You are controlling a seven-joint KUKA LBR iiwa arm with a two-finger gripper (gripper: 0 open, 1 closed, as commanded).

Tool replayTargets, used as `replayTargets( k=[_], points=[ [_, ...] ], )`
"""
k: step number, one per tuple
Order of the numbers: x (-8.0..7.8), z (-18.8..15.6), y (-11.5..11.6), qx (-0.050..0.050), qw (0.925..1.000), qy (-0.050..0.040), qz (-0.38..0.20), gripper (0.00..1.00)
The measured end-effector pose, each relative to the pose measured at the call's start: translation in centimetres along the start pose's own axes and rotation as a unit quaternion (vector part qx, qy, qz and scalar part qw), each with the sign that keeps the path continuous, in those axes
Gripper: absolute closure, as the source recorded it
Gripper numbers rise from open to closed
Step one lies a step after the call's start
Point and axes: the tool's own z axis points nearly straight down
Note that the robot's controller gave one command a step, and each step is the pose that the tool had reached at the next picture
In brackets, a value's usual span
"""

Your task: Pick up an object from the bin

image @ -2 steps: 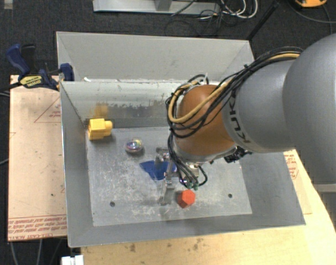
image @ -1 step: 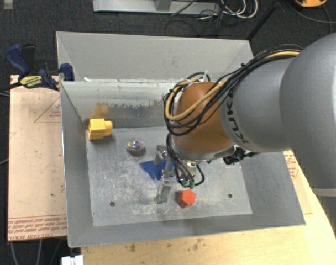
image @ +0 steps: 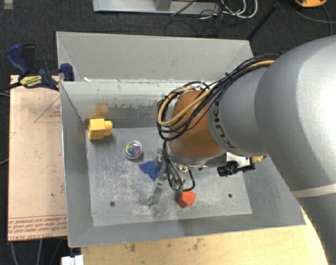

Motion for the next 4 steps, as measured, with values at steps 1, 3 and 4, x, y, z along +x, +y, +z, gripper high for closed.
replayTargets(
  k=[1,3,4],
  points=[
    [0.0,0.0,0.0,-0.001,1.0,-0.0002,0.0,0.0],
    [-0.1,-0.3,0.1,-0.001,1.0,-0.001,0.0,1.0],
    [-0.1,-2.1,0.2,-0.001,1.0,-0.0015,0.0,1.0]
  ],
)
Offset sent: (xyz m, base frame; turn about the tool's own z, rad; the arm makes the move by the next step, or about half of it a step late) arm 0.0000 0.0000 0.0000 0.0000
